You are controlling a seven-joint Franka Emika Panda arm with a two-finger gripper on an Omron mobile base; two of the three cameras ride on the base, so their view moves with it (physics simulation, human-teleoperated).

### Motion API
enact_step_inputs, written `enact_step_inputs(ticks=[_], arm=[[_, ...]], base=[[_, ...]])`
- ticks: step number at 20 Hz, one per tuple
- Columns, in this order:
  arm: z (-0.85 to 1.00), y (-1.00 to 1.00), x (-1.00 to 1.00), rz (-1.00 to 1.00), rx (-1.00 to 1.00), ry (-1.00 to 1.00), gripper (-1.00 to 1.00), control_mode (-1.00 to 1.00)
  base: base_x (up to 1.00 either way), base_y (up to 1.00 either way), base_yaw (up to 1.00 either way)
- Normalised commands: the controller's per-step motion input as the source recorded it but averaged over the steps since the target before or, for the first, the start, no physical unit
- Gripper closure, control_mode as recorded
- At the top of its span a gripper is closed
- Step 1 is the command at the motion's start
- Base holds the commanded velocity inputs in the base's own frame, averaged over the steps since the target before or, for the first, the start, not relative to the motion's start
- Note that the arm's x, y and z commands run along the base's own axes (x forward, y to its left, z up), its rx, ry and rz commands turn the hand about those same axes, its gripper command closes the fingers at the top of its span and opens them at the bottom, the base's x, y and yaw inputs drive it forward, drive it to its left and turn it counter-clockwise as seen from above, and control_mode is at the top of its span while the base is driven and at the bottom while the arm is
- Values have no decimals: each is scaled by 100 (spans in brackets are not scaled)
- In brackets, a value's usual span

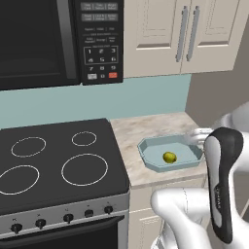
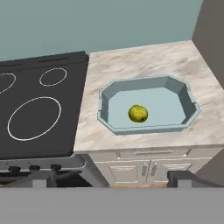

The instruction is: Pick the apple and pear from the fridge and place them inside the tupperware on the counter.

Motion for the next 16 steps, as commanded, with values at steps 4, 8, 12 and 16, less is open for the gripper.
enact_step_inputs(ticks=[4, 8, 12, 16], arm=[[-2, 6, -5, -6, -6, 27, -100, -100], [-1, 1, 0, 0, -1, 9, -100, -100], [-6, 0, -28, 0, 0, -8, -100, -100], [-5, 0, -18, 0, 0, -2, -100, 100]], base=[[0, 0, 0], [0, 0, 0], [0, 0, 0], [-67, 0, -8]])
